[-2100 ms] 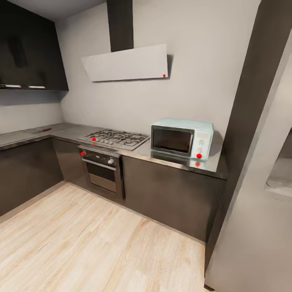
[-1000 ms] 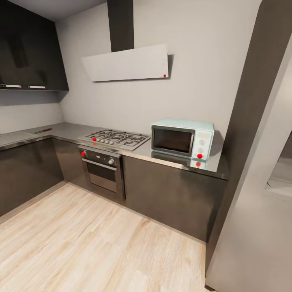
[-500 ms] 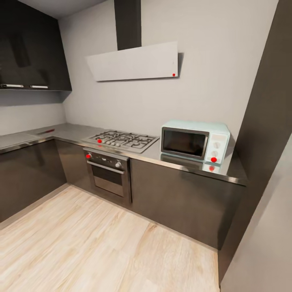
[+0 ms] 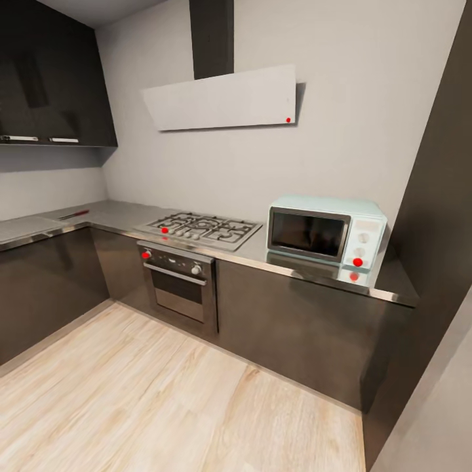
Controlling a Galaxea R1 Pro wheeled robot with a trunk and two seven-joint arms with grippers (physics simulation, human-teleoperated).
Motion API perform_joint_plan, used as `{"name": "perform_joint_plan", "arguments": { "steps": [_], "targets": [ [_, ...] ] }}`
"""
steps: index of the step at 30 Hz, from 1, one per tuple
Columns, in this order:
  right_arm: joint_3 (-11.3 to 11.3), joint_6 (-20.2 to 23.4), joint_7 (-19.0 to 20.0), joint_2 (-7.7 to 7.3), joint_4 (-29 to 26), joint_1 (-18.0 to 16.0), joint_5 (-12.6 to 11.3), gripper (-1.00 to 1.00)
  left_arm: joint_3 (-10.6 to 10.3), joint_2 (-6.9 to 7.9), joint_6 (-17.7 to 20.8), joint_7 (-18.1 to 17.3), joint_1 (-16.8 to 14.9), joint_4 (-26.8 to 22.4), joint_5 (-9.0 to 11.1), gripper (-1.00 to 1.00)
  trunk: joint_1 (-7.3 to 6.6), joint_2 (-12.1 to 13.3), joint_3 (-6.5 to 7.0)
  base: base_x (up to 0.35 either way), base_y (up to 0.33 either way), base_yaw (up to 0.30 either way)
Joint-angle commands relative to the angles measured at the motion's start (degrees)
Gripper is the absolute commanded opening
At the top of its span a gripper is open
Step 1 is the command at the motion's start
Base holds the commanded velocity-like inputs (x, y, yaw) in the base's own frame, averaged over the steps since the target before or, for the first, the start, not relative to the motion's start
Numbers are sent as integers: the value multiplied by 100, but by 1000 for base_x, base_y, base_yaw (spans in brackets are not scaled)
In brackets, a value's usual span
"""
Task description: In the kitchen, take the Vidalia onion out of the sink, dice it on the chopping board with the paring knife, put the diced onion into the bowl on the countertop, then place both the paring knife and the chopping board into the sink.
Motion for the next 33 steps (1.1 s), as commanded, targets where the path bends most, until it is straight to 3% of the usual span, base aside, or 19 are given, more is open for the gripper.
{"name": "perform_joint_plan", "arguments": {
  "steps": [1,33],
  "targets": [
    [1,-15,-1,1,0,-1,0,100,5,1,15,-12,1,-10,2,100,0,-3,-5,3,2,0],
    [-5,-78,-7,-2,-16,-1,-5,100,5,-6,14,-35,1,-10,2,100,0,-3,-5,0,212,8]
  ]
}}
